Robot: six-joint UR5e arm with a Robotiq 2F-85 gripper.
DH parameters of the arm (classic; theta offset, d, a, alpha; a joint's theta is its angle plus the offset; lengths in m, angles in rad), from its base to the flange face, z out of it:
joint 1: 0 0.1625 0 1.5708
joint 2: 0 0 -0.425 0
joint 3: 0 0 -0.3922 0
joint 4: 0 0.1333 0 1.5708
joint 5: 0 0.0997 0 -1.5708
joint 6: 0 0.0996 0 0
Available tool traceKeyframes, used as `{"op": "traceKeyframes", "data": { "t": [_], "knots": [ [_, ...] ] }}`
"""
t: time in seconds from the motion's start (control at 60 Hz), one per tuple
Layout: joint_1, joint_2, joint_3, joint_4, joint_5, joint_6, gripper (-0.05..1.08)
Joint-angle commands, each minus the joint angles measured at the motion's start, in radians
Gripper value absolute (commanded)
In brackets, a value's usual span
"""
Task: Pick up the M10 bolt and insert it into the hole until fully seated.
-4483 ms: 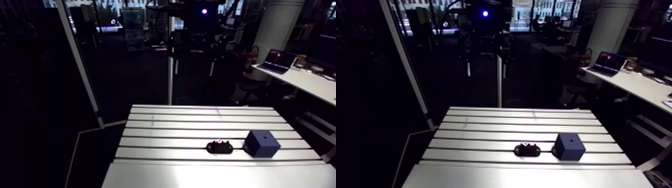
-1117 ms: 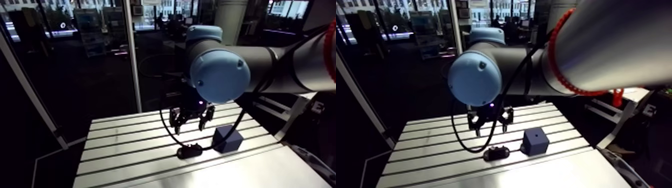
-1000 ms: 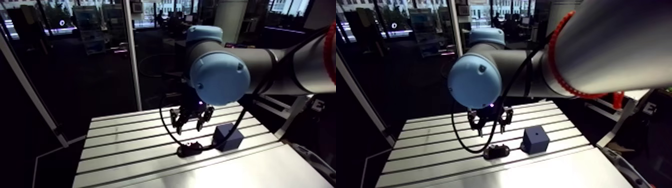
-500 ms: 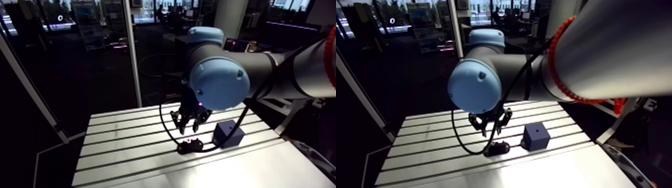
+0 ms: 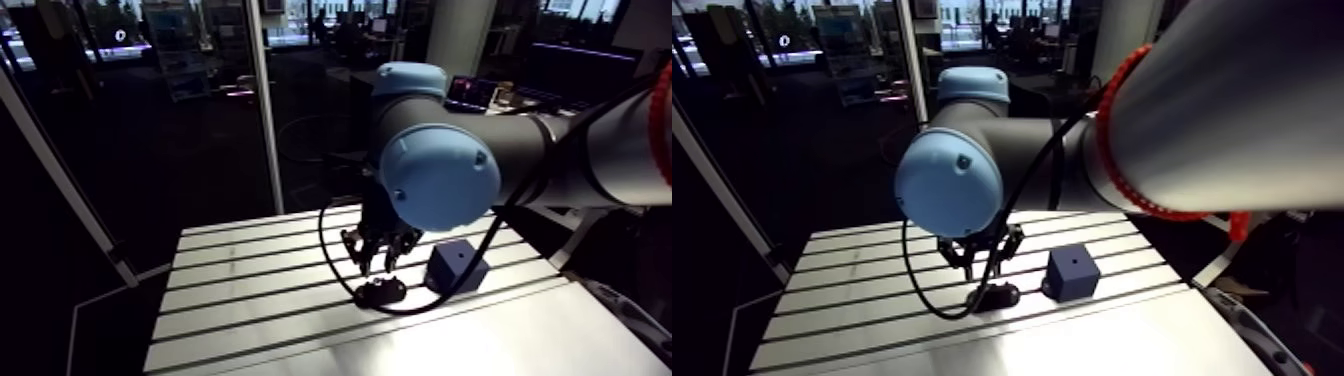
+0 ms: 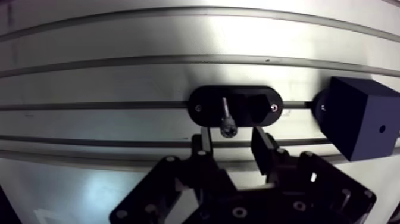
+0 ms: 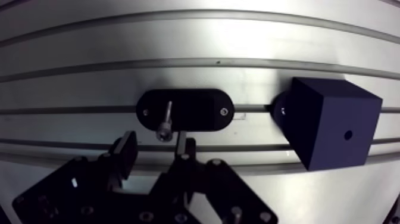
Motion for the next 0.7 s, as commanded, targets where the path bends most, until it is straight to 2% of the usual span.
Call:
{"op": "traceKeyframes", "data": {
  "t": [0.017,0.7],
  "knots": [
    [0.0,0.001,0.006,0.0,-0.001,0.0,0.54],
    [0.0,0.022,0.008,-0.026,-0.001,-0.006,0.54]
  ]
}}
